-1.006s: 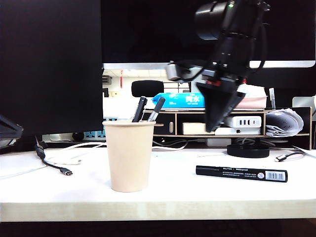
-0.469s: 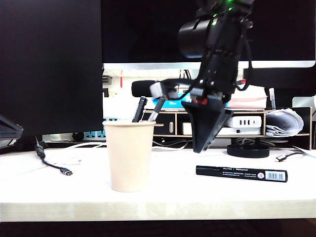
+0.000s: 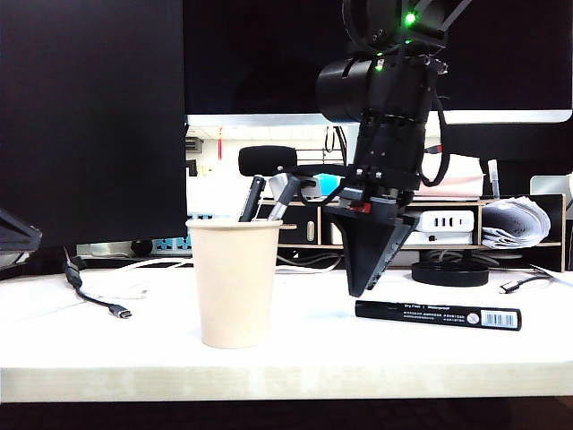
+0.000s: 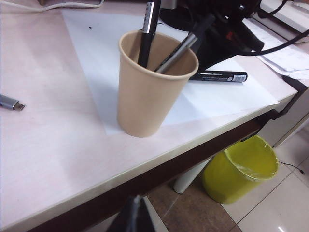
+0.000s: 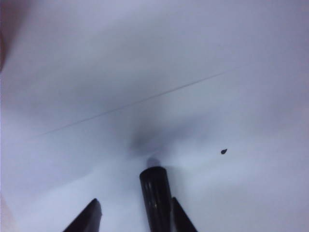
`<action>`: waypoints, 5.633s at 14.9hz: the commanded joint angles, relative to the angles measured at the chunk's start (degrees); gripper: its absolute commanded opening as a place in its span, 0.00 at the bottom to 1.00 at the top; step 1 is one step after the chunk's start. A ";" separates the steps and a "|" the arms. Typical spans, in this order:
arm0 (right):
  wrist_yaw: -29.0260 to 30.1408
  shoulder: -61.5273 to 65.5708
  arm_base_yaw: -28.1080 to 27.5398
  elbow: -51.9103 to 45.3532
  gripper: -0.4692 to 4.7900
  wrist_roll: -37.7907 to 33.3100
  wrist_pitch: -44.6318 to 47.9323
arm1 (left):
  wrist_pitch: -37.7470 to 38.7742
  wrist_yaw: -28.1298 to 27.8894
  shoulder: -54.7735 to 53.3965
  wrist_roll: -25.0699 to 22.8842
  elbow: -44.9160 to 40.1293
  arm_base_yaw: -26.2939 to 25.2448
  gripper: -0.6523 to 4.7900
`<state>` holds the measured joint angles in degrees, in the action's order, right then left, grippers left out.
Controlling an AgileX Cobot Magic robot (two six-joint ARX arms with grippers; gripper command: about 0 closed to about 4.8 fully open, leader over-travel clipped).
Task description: Pick up the marker and insert it into the paper cup.
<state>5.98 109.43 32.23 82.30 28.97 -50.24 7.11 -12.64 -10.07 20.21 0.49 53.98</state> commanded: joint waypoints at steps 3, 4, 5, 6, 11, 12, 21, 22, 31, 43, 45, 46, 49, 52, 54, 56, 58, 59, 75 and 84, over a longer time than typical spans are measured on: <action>-2.71 0.02 0.09 0.15 0.45 0.00 1.73 | -0.37 -0.17 0.00 -0.28 0.04 0.00 0.11; -2.71 0.02 0.07 0.15 0.45 0.00 1.88 | -0.37 -0.20 0.00 -0.28 0.04 0.00 0.11; -2.73 0.15 0.07 0.15 0.45 -0.02 1.99 | -0.37 -0.20 0.00 -0.28 0.04 0.00 0.11; -2.84 0.37 0.07 0.15 0.45 -0.07 1.90 | -0.37 -0.20 0.00 -0.28 0.04 0.00 0.11; -3.50 2.12 0.07 0.13 0.45 -0.59 1.88 | -0.35 -0.20 0.00 -0.28 0.04 0.00 0.11; -3.52 2.14 0.07 0.13 0.45 -0.63 1.99 | -0.35 -0.20 0.00 -0.28 0.04 0.00 0.11; -4.42 3.91 0.02 0.11 0.41 -0.85 2.78 | -0.35 -0.20 0.00 -0.28 0.04 0.00 0.11; -4.59 4.02 0.00 0.11 0.41 -0.85 2.60 | -0.35 -0.20 0.00 -0.28 0.04 0.00 0.11; -4.96 4.04 0.00 0.11 0.25 -0.83 2.71 | -0.35 -0.20 0.00 -0.28 0.04 0.00 0.11; -7.37 2.21 -0.48 0.20 0.19 -2.23 2.93 | -0.33 -0.20 0.00 -0.28 0.04 0.00 0.11; -7.41 -1.16 -0.72 0.20 0.19 -2.27 3.58 | -0.33 -0.20 0.00 -0.28 0.04 0.00 0.11; -7.39 -3.02 -0.96 0.20 0.19 -2.43 3.80 | -0.33 -0.20 0.00 -0.28 0.04 0.00 0.11; -7.45 -8.39 -0.96 0.20 0.19 -3.48 5.03 | -0.33 -0.20 0.00 -0.28 0.04 0.00 0.11; -6.29 -14.45 -0.96 0.20 0.19 -6.56 9.14 | -0.33 -0.17 0.00 -0.28 0.04 0.00 0.11; 1.66 -19.30 -0.96 0.17 0.19 -12.63 14.95 | -0.35 -0.20 0.00 -0.28 0.04 0.00 0.11; 9.81 -21.00 -0.96 0.17 0.19 -18.58 19.34 | -0.35 -0.20 0.00 -0.28 0.04 0.00 0.11; 17.00 -21.11 -0.96 0.15 0.19 -23.61 24.28 | -0.33 -0.20 0.00 -0.28 0.04 0.00 0.11; 18.84 -20.98 -0.96 0.13 0.19 -26.32 26.93 | -0.33 -0.17 0.00 -0.28 0.04 0.00 0.11; 28.46 -22.34 5.44 -17.27 0.19 -43.89 64.37 | -0.33 -0.17 0.00 -0.28 0.04 0.00 0.11; 20.70 -24.17 4.83 -34.99 0.19 -42.07 90.18 | 0.09 -0.20 0.00 -0.28 0.04 0.00 0.11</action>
<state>28.03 85.52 37.06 47.81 -14.15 37.91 7.51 -12.67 -10.07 20.21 0.49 53.98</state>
